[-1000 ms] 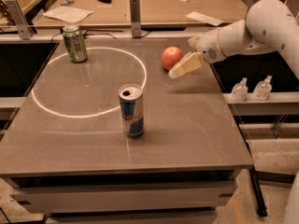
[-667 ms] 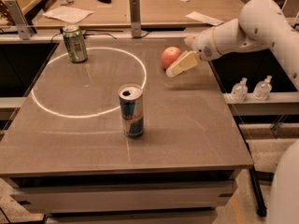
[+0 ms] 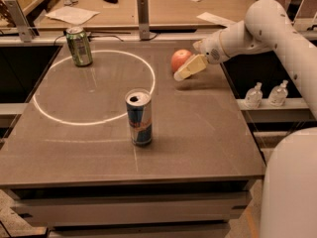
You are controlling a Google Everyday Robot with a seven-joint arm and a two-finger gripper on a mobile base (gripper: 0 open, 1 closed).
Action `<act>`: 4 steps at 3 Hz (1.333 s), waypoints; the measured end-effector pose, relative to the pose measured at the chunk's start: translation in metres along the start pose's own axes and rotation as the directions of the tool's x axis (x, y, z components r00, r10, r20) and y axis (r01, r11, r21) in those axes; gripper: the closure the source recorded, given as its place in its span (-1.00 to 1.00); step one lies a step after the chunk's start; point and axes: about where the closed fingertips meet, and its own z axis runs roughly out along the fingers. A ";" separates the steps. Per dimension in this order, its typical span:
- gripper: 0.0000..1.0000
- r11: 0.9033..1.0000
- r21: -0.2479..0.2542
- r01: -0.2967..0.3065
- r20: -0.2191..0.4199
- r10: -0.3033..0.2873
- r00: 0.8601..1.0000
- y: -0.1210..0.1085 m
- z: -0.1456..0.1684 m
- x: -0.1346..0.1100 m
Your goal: Pick apple
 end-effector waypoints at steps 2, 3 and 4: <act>-0.19 1.000 -0.020 0.013 -0.037 -0.013 0.999 -0.003 0.010 0.004; 0.30 0.999 -0.030 0.017 -0.048 -0.019 0.999 -0.002 0.012 0.005; 0.77 0.999 -0.032 0.015 0.006 -0.014 1.000 0.004 -0.004 -0.011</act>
Offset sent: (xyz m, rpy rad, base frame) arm 0.0070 0.0001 -0.0067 -0.0659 0.0174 0.0291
